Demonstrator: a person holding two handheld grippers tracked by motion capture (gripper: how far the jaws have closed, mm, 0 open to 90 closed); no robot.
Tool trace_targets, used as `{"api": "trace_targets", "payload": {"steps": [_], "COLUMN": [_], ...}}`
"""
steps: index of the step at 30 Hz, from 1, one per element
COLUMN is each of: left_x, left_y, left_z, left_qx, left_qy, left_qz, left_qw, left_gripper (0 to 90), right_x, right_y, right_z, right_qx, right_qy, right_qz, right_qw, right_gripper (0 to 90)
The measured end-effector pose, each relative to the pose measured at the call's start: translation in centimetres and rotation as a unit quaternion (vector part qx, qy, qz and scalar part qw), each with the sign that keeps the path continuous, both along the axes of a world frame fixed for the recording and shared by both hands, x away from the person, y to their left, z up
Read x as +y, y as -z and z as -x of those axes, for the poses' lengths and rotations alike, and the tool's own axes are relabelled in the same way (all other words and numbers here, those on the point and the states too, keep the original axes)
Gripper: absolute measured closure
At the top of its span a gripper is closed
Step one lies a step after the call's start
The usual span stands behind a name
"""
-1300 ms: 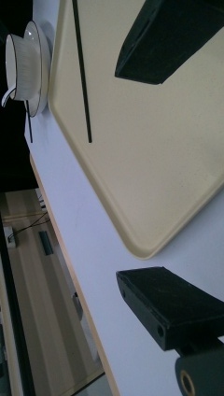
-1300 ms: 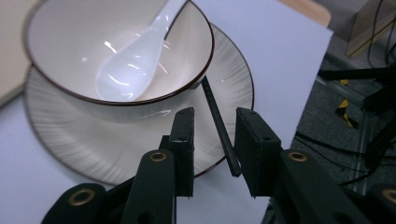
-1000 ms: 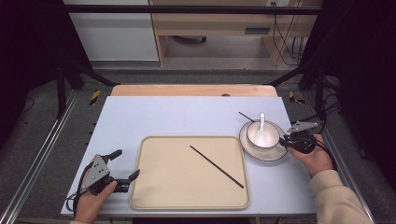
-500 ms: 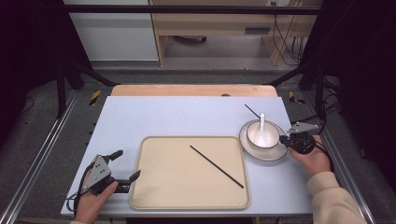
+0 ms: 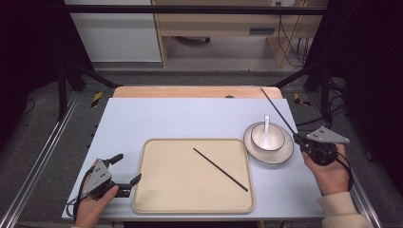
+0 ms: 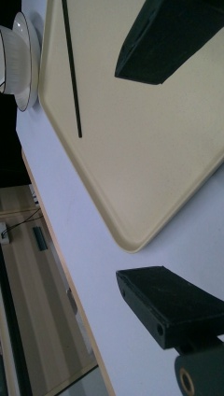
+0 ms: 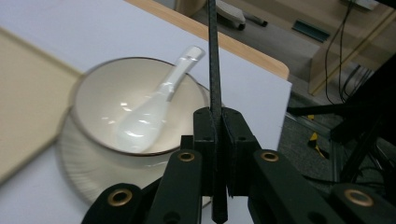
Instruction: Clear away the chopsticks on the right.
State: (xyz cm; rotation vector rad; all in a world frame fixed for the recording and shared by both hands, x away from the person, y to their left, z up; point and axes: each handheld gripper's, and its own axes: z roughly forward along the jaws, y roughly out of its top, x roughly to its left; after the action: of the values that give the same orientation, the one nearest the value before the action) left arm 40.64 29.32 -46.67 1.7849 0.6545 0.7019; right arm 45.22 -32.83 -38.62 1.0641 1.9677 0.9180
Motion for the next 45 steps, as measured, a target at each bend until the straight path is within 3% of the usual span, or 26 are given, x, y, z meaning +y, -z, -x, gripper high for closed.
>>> {"api": "trace_targets", "payload": {"steps": [4, 9, 14, 18, 23, 27, 30, 36, 41, 45], "left_x": [-0.1, -0.2, -0.1, -0.2, -0.3, -0.3, -0.2, 0.1, 0.1, 0.0], "left_y": [-0.1, 0.0, 0.0, -0.1, -0.1, -0.2, -0.1, 0.0, -0.3, -0.2], "left_z": [0.0, 0.0, 0.1, 0.1, 0.1, 0.0, 0.0, 0.4, 0.5, 0.4], "left_qx": [0.0, 0.0, 0.0, -0.001, -0.001, -0.001, 0.002, 0.003, -0.002, 0.0], "left_qy": [0.0, 0.001, 0.001, 0.001, 0.0, -0.001, -0.003, -0.007, -0.01, -0.007], "left_qz": [-0.001, 0.0, -0.001, -0.001, -0.003, -0.001, 0.0, -0.001, 0.003, 0.003], "left_qw": [1.0, 1.0, 1.0, 1.0, 1.0, 1.0, 1.0, 1.0, 0.9999, 1.0], "left_gripper": [4.1, 4.1, 4.1, 4.1, 4.2, 4.2, 4.2, 4.2, 4.3, 4.3], "right_x": [2.8, 6.9, 11.6, 14.0, 15.6, 17.0, 17.5, 18.0, 17.8, 17.5], "right_y": [-0.8, -0.5, 1.3, 3.1, 4.5, 5.6, 6.1, 7.3, 7.2, 7.4], "right_z": [2.2, 3.9, 4.8, 5.0, 5.4, 5.6, 5.5, 5.5, 6.0, 6.0], "right_qx": [0.001, 0.019, 0.063, 0.1, 0.138, 0.169, 0.184, 0.21, 0.211, 0.215], "right_qy": [-0.034, -0.079, -0.126, -0.15, -0.163, -0.176, -0.176, -0.159, -0.139, -0.138], "right_qz": [-0.017, -0.012, -0.002, 0.001, -0.011, -0.001, 0.004, 0.024, 0.028, 0.01], "right_qw": [0.9993, 0.9966, 0.9901, 0.9836, 0.9769, 0.9698, 0.967, 0.9645, 0.9671, 0.9668], "right_gripper": [85.1, 85.2, 85.2, 85.2, 85.1, 85.1, 85.1, 85.0, 85.0, 83.5]}}
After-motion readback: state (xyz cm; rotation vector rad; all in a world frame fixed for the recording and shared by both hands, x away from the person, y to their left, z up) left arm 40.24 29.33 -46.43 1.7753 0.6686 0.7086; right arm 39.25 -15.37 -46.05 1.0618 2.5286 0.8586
